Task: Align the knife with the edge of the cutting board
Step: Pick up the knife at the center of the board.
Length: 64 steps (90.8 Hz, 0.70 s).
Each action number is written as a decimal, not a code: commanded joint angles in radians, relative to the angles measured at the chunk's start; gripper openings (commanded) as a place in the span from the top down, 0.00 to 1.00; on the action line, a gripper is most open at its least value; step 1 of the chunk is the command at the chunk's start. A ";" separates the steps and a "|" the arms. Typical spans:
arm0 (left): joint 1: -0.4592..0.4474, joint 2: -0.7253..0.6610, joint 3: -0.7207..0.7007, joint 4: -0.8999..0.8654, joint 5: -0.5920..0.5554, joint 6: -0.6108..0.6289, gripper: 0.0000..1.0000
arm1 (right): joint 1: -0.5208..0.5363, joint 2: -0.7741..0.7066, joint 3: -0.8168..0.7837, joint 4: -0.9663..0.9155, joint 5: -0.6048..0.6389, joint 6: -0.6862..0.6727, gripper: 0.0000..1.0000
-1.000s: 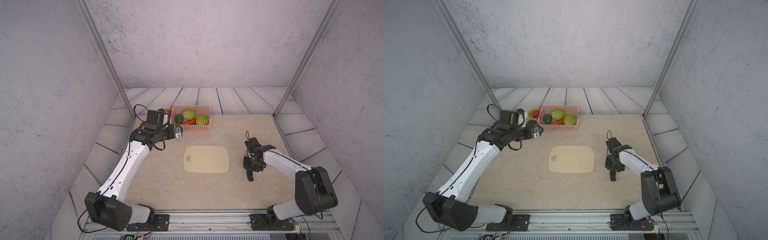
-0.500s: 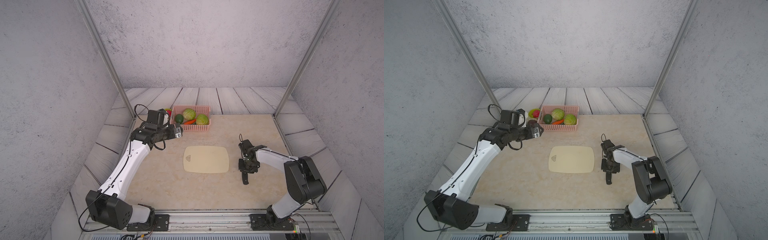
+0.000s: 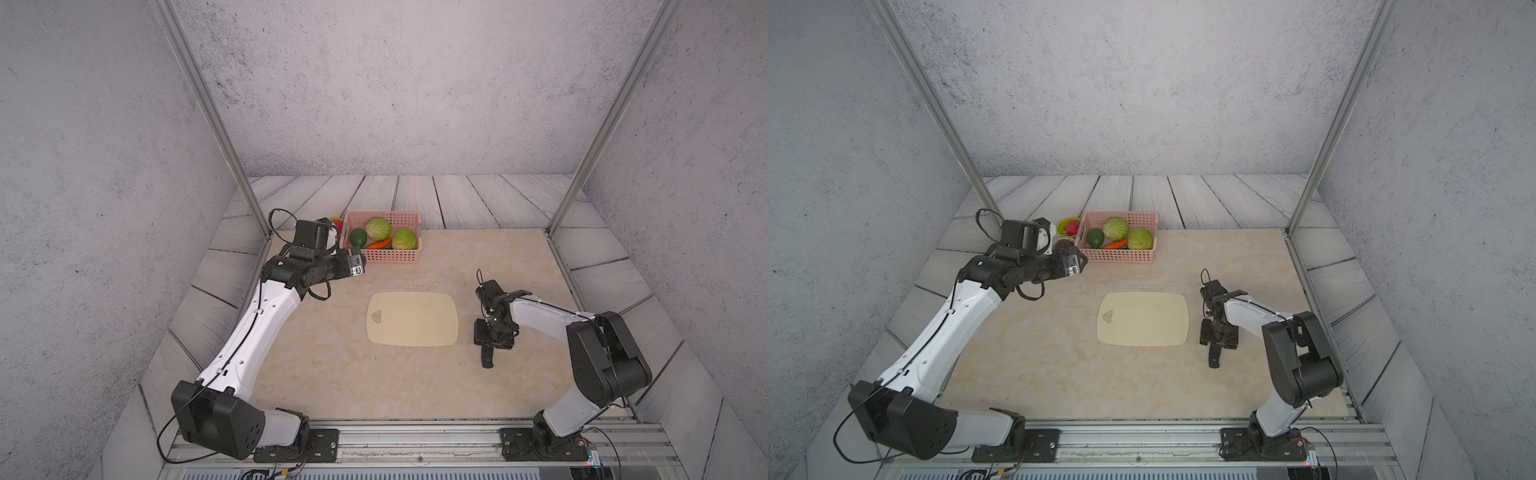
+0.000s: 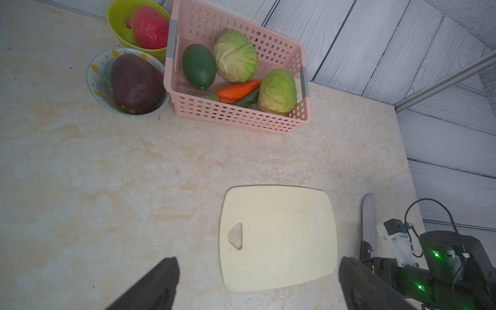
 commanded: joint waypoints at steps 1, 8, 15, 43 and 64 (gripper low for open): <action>0.009 0.005 -0.012 0.011 0.008 -0.005 0.02 | 0.009 -0.001 -0.034 -0.052 -0.037 0.016 0.35; 0.009 0.005 -0.012 0.010 0.009 -0.005 0.02 | 0.014 -0.011 -0.046 -0.057 -0.039 0.017 0.34; 0.010 0.005 -0.012 0.011 0.011 -0.004 0.02 | 0.019 -0.021 -0.059 -0.057 -0.042 0.022 0.34; 0.011 0.005 -0.011 0.011 0.013 -0.006 0.02 | 0.048 -0.032 -0.078 -0.048 -0.052 0.042 0.41; 0.011 0.008 -0.011 0.011 0.015 -0.006 0.02 | 0.053 -0.011 -0.048 -0.064 -0.043 0.037 0.44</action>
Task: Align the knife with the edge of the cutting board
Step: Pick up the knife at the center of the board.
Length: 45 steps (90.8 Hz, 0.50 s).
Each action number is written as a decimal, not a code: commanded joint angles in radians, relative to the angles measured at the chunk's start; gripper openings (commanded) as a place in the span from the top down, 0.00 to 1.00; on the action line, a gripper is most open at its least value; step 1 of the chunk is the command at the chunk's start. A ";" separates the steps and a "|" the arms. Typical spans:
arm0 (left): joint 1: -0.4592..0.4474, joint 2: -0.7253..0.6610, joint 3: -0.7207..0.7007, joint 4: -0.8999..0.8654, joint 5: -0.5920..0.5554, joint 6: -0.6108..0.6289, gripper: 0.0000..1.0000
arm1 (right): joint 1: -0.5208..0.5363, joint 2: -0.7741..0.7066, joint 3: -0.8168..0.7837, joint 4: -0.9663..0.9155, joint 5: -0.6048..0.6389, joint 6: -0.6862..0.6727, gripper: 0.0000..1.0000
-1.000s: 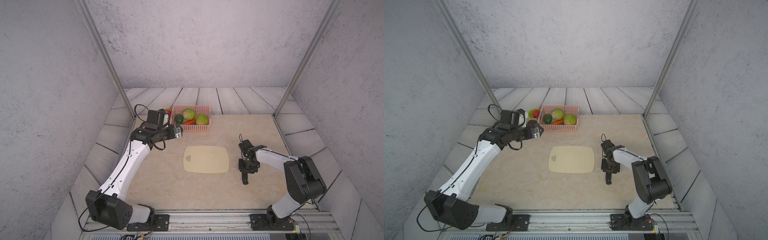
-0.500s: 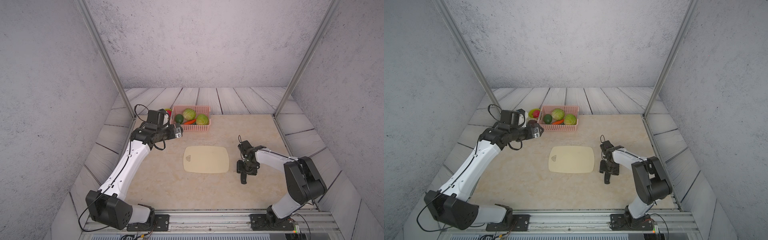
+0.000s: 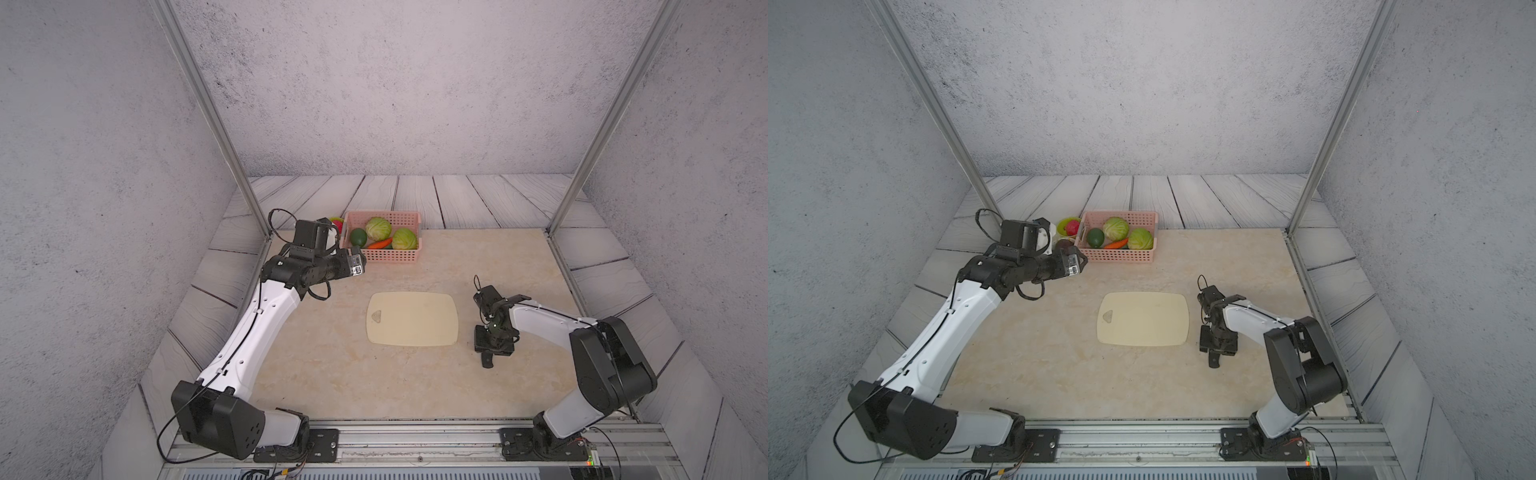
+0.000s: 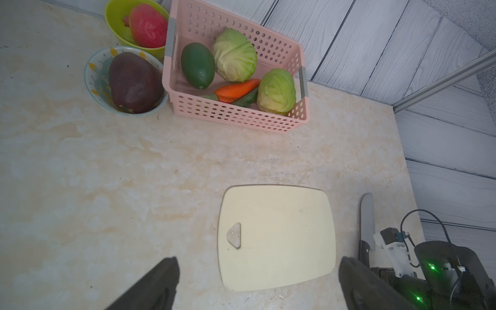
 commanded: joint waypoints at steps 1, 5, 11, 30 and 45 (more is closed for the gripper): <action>0.008 0.008 -0.011 0.011 0.007 -0.003 0.02 | 0.008 0.030 0.001 -0.039 -0.032 0.010 0.44; 0.008 0.008 -0.012 0.010 0.008 -0.003 0.01 | 0.009 0.036 0.014 -0.046 -0.027 0.006 0.43; 0.008 0.008 -0.012 0.010 0.007 -0.003 0.02 | 0.006 0.050 0.038 -0.051 -0.023 0.003 0.41; 0.009 0.009 -0.011 0.010 0.007 -0.001 0.02 | -0.018 0.110 0.095 -0.059 -0.014 0.000 0.40; 0.008 0.009 -0.010 0.010 0.009 -0.001 0.02 | -0.046 0.146 0.132 -0.069 0.002 0.000 0.40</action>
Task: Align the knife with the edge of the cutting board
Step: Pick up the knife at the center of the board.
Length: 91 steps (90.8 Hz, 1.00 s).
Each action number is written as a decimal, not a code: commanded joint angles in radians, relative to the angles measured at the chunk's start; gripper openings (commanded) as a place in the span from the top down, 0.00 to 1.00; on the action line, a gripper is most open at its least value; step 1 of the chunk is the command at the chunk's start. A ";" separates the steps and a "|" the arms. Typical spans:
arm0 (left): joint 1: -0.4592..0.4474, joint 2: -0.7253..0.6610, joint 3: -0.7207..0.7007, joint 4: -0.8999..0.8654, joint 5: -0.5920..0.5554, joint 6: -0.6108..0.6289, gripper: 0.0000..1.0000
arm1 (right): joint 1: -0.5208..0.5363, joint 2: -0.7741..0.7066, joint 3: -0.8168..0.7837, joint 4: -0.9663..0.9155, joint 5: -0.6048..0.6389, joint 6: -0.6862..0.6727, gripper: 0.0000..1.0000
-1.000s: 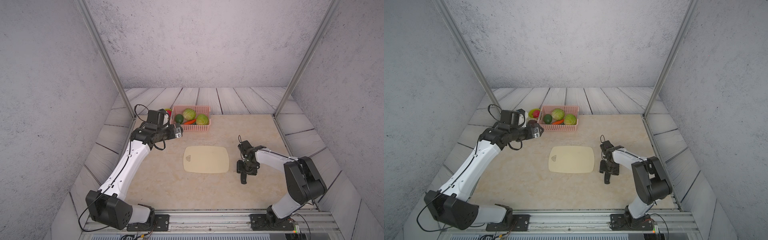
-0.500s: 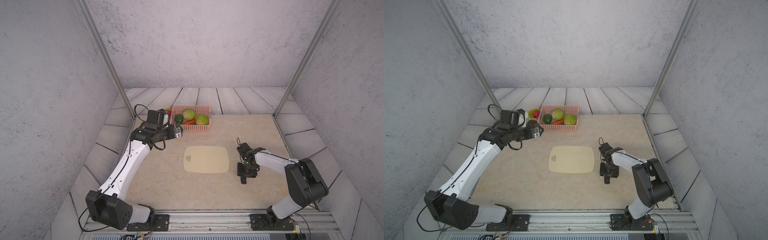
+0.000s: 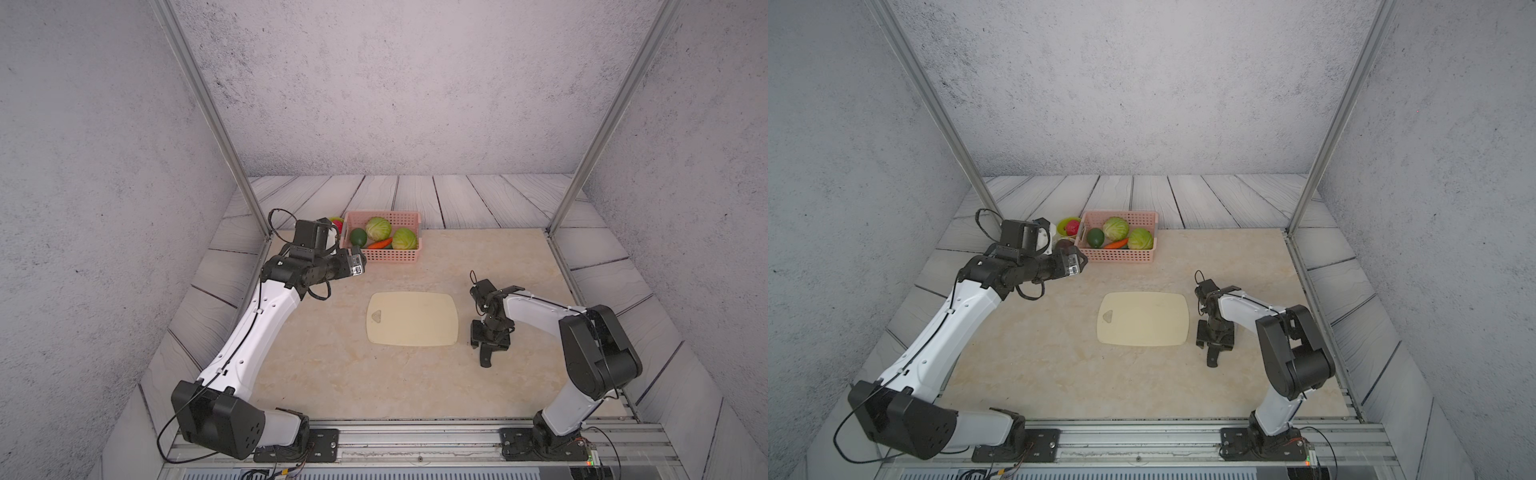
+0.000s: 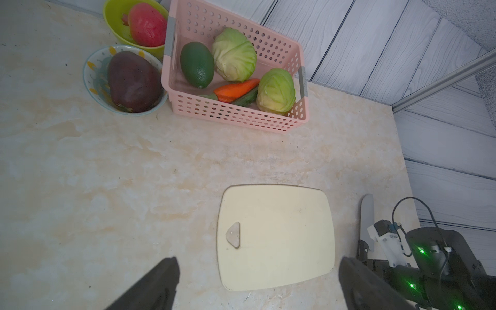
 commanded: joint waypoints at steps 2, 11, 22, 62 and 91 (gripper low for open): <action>0.008 0.010 -0.010 0.010 0.008 0.003 0.02 | -0.026 0.045 0.020 -0.009 0.019 0.001 0.40; 0.009 0.009 -0.010 0.010 0.009 0.002 0.02 | -0.042 0.065 0.045 -0.021 0.028 0.003 0.39; 0.009 0.009 -0.010 0.010 0.009 0.002 0.02 | -0.054 0.092 0.078 -0.033 0.041 0.009 0.40; 0.009 0.011 -0.011 0.011 0.012 0.002 0.02 | -0.078 0.163 0.139 -0.054 0.085 0.031 0.42; 0.009 0.009 -0.010 0.011 0.014 0.003 0.02 | -0.083 0.162 0.139 -0.049 0.075 0.023 0.74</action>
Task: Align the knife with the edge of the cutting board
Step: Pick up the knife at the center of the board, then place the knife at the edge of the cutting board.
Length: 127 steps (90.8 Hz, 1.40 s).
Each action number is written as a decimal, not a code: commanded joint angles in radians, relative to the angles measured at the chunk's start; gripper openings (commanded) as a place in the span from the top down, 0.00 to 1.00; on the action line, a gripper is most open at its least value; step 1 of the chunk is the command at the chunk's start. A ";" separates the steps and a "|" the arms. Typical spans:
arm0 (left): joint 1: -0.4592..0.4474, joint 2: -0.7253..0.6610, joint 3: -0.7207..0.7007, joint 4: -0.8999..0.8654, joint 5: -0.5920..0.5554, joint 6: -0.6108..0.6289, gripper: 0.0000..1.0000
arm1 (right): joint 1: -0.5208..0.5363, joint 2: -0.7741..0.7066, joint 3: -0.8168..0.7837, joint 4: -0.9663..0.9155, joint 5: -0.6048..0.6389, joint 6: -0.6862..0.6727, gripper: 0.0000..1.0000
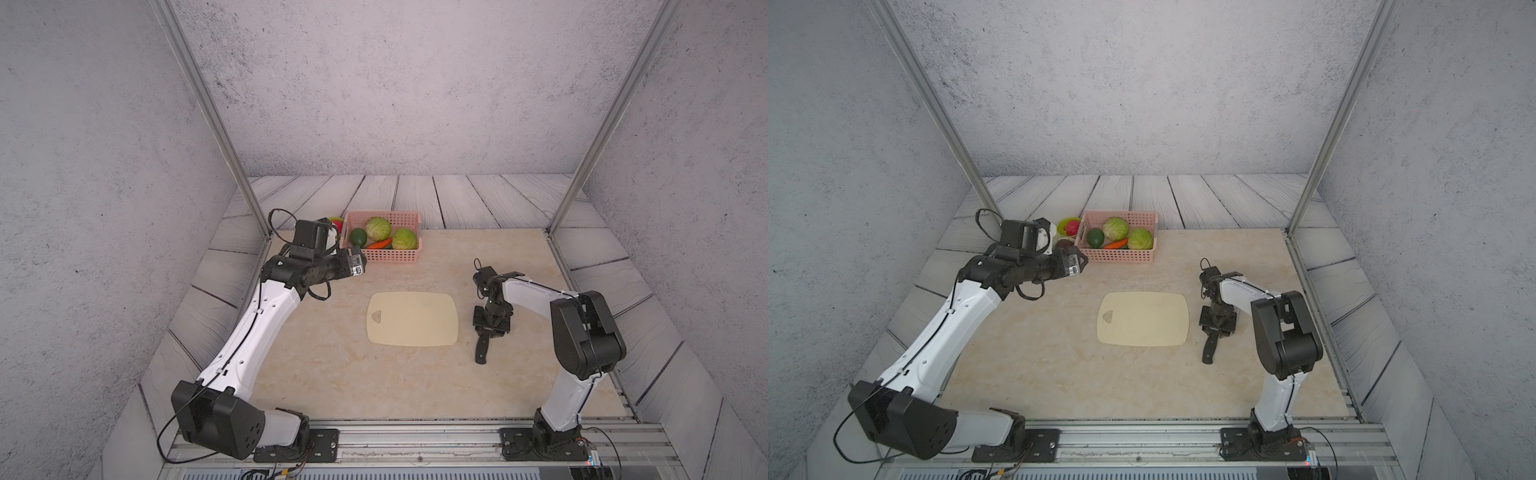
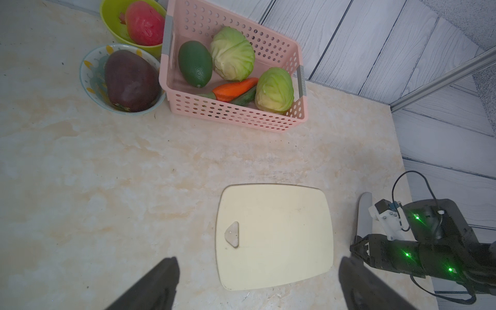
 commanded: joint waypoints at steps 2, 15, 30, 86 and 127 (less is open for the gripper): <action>0.009 0.009 -0.010 0.010 0.007 0.003 0.02 | -0.010 0.034 -0.022 -0.003 0.045 -0.002 0.77; 0.009 0.009 -0.010 0.011 0.007 0.002 0.02 | -0.009 0.013 -0.044 0.019 0.037 -0.007 0.99; 0.009 0.010 -0.010 0.010 0.006 0.002 0.02 | -0.007 -0.054 -0.070 0.043 0.056 -0.007 1.00; 0.019 0.014 -0.012 0.012 0.007 -0.003 0.02 | 0.113 -0.202 0.033 -0.054 0.135 0.032 1.00; 0.034 -0.006 -0.007 -0.005 -0.075 0.017 0.02 | 0.286 -0.128 0.132 -0.070 0.110 0.154 1.00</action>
